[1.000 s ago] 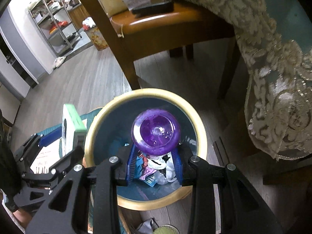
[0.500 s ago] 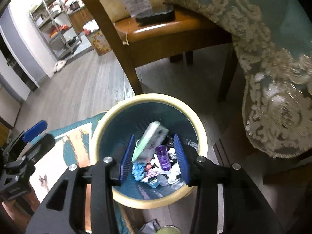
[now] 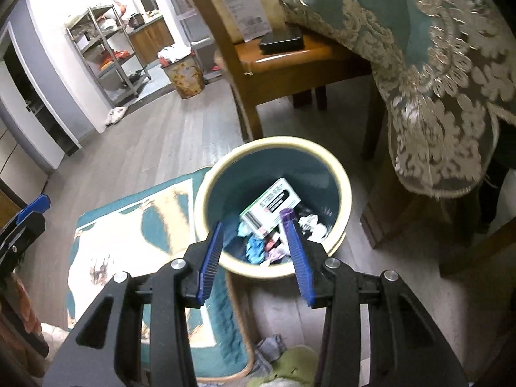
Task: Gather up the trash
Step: 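Carry the box and bottle over the bin and open both tools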
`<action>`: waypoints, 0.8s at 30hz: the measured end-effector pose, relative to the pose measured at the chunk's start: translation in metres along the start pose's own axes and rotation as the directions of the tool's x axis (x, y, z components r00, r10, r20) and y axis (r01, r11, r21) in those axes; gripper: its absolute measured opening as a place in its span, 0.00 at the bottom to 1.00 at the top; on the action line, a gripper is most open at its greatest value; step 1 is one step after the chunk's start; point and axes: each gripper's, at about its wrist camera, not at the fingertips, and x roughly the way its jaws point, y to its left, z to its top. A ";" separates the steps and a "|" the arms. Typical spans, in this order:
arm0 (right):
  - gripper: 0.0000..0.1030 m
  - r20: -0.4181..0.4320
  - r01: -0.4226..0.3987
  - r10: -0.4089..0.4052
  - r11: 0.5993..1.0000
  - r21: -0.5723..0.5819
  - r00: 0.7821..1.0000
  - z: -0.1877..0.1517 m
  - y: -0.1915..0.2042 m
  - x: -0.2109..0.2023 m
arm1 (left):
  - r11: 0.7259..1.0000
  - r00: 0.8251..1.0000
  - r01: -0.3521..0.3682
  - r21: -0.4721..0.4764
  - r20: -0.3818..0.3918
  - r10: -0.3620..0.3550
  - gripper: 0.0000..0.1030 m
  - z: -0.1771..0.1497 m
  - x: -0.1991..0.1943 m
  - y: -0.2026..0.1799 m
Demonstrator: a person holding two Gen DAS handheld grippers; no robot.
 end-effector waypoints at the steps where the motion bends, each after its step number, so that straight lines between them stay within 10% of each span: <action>1: 0.46 0.000 0.000 0.000 1.000 -0.007 1.000 -0.005 0.004 -0.003 | 1.000 1.000 0.001 0.007 -0.005 -0.001 0.86 -0.005 -0.006 -0.002; 12: 0.94 0.098 0.082 -0.076 0.995 -0.060 0.992 -0.041 0.042 -0.033 | 0.991 0.992 -0.129 0.030 0.006 0.129 0.95 -0.021 -0.023 -0.003; 24: 0.94 0.070 0.120 -0.116 0.990 -0.069 0.991 -0.044 0.049 -0.018 | 0.967 0.967 -0.253 -0.010 0.010 0.253 0.95 -0.020 -0.028 0.010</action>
